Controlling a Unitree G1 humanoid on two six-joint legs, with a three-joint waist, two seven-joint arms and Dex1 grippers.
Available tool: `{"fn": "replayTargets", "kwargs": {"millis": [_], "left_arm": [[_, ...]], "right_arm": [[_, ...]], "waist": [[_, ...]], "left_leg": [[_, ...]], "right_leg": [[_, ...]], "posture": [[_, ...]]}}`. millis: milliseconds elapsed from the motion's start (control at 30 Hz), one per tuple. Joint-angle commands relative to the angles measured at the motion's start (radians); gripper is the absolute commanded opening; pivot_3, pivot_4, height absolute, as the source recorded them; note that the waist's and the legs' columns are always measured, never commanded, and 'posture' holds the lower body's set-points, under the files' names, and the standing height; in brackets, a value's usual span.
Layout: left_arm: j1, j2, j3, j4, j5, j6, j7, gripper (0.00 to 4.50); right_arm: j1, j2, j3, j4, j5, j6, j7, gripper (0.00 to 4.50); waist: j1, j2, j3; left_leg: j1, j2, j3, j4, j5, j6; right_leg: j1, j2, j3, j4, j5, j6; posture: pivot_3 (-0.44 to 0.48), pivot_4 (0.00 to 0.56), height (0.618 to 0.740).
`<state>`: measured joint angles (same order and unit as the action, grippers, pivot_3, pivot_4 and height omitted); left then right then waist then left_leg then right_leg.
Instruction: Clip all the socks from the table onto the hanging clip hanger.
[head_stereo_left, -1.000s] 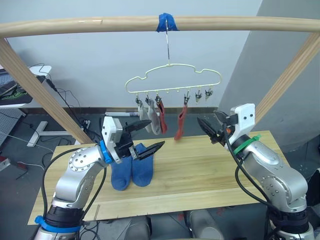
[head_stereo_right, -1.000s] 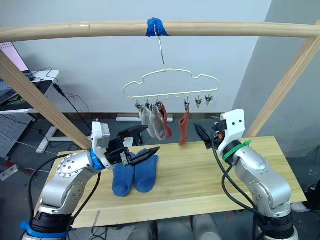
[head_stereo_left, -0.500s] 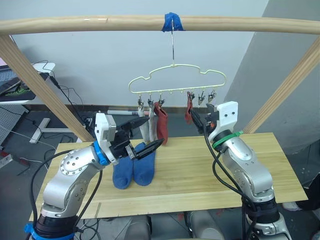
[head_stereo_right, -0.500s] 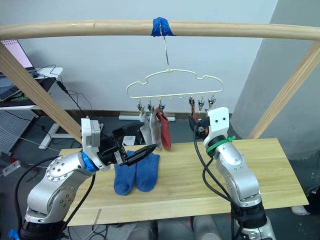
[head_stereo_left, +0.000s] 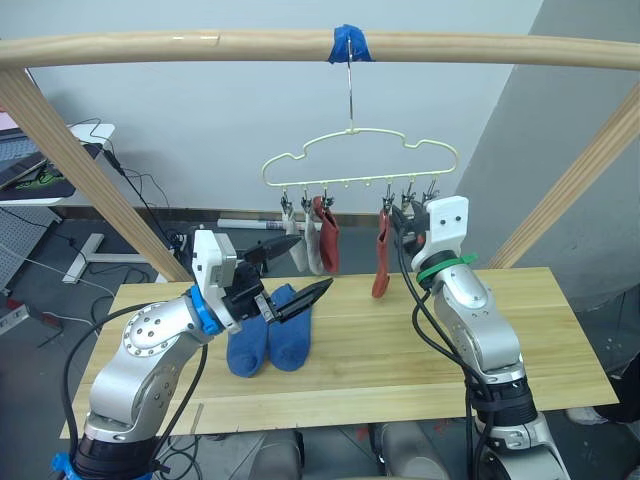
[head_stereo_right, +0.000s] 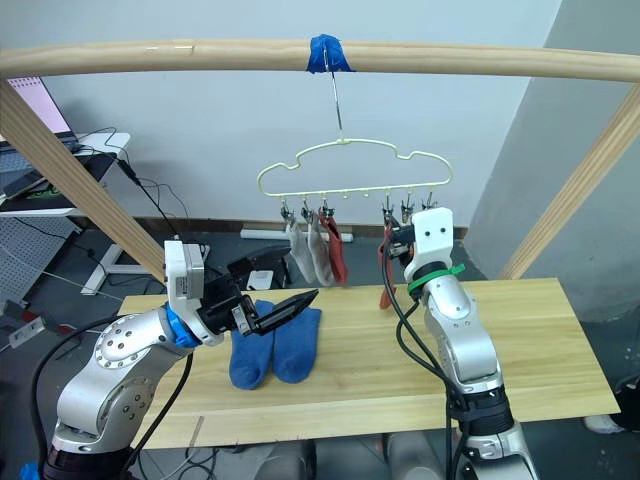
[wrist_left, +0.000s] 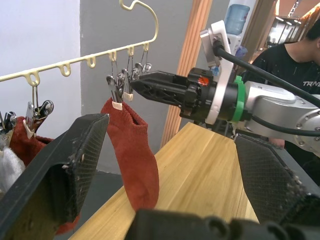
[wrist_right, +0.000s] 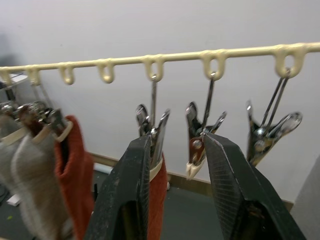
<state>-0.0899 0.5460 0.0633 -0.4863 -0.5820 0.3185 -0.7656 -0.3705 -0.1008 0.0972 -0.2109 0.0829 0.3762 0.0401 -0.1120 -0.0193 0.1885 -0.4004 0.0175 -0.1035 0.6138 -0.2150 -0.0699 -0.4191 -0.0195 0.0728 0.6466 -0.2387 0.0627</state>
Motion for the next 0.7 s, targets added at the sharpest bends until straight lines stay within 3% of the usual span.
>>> {"fn": "replayTargets", "kwargs": {"millis": [33, 700], "left_arm": [[0.002, -0.003, 0.0, -0.046, 0.002, -0.014, 0.004, 4.5], [0.009, -0.005, -0.002, -0.064, -0.003, -0.009, 0.0, 4.5]], "right_arm": [[-0.017, 0.008, -0.023, -0.005, -0.03, -0.032, -0.022, 1.7], [-0.053, 0.045, -0.044, 0.052, -0.033, -0.059, -0.02, 1.7]], "waist": [[0.0, 0.0, 0.0], [0.001, 0.0, 0.0]], "left_leg": [[0.0, 0.0, 0.0, 0.0, 0.0, 0.0], [0.0, 0.0, 0.0, 0.0, 0.0, 0.0]], "right_leg": [[0.0, 0.0, 0.0, 0.0, 0.0, 0.0], [0.0, 0.0, 0.0, 0.0, 0.001, 0.002]], "posture": [[-0.078, 0.166, 0.74], [-0.067, 0.155, 0.74]]}}
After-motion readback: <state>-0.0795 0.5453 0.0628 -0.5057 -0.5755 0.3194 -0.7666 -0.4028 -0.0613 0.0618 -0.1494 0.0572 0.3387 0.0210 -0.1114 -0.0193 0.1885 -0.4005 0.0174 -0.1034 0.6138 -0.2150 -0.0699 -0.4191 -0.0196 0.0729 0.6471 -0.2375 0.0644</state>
